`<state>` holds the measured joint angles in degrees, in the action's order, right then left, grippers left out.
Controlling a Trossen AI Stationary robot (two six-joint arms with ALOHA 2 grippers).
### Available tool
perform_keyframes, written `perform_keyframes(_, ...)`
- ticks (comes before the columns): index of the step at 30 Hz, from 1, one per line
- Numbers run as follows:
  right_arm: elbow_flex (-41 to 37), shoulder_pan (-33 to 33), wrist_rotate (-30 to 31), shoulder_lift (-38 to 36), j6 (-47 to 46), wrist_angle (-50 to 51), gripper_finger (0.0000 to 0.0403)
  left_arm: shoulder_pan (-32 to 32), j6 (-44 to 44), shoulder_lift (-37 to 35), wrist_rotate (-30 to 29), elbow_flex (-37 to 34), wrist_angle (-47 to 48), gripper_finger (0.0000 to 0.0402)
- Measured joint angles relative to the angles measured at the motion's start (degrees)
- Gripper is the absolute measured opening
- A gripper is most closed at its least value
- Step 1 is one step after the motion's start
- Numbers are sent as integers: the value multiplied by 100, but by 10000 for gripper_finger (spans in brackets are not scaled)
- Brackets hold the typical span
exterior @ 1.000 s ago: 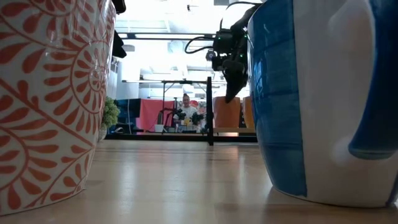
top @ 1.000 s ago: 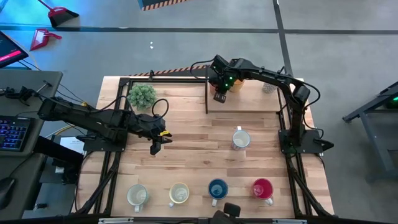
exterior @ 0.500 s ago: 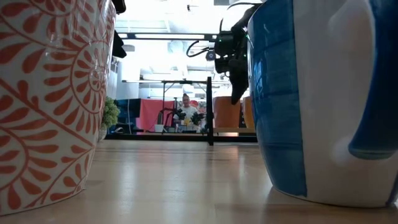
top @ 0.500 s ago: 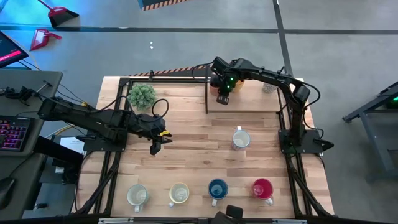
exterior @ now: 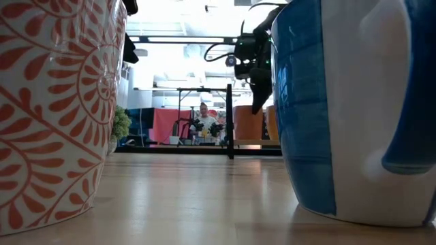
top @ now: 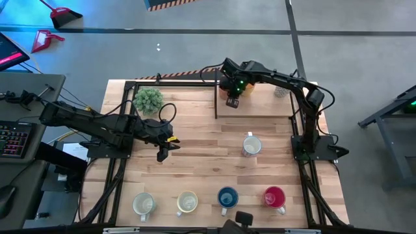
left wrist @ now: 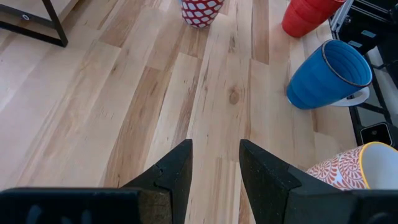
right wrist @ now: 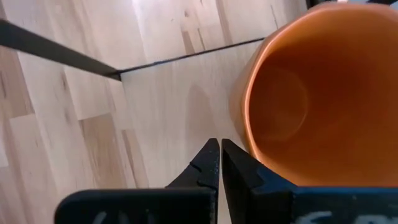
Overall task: Place coffee mugs
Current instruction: Put the orange mug on the shelf, then adjust the yellow mug
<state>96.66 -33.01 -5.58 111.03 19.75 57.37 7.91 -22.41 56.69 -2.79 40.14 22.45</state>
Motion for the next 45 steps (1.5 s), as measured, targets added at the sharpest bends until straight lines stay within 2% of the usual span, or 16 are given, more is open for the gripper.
perform_keyframes(11, 0, 0, 110, 24, 24, -232, 0, 2, 0, 0, 0, 0, -2, 119)
perform_keyframes(20, -2, 15, 101, 463, -28, -241, 0, 1, -7, 0, 47, 0, 1, 119)
perform_keyframes(30, 2, 58, -262, 374, -187, -37, 0, 0, -4, 0, 64, 2, 3, 119)
perform_keyframes(39, 0, 125, 78, -285, -323, 796, 0, 1, -94, 2, 63, 2, 5, 119)
perform_keyframes(45, 0, -54, 680, -1022, -477, 1057, 0, 0, -103, 2, 63, 2, -2, 119)
